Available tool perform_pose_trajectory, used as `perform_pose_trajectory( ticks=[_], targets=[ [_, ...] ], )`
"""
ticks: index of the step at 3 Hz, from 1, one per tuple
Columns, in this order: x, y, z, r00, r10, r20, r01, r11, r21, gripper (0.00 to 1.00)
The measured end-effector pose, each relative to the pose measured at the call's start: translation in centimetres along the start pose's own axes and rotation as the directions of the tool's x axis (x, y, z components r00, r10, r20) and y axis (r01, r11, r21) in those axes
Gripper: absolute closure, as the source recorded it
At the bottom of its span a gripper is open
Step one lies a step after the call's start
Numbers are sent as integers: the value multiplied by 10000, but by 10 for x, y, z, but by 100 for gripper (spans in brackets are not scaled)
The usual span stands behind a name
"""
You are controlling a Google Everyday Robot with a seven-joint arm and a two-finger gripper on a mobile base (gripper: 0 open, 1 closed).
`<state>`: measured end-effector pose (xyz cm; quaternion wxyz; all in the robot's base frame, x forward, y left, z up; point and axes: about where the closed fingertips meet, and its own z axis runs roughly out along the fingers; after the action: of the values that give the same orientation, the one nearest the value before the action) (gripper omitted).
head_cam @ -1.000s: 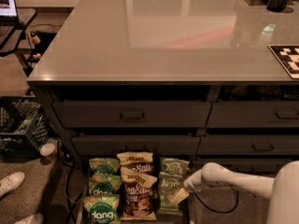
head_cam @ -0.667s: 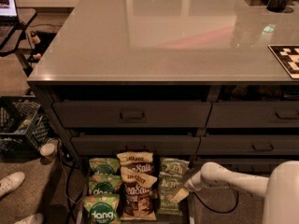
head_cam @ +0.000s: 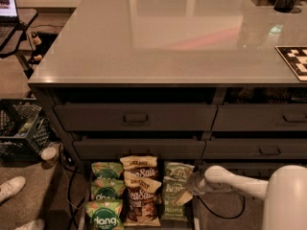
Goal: Pick green jalapeno chip bag from bottom drawer and place on counter
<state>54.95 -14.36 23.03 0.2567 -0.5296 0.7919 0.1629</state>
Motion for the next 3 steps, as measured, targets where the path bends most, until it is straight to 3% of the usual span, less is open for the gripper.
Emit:
perform_pose_trajectory(
  ticks=[3],
  targets=[
    [3, 7, 17, 9996, 284, 33, -283, 9992, -297, 14]
  ],
)
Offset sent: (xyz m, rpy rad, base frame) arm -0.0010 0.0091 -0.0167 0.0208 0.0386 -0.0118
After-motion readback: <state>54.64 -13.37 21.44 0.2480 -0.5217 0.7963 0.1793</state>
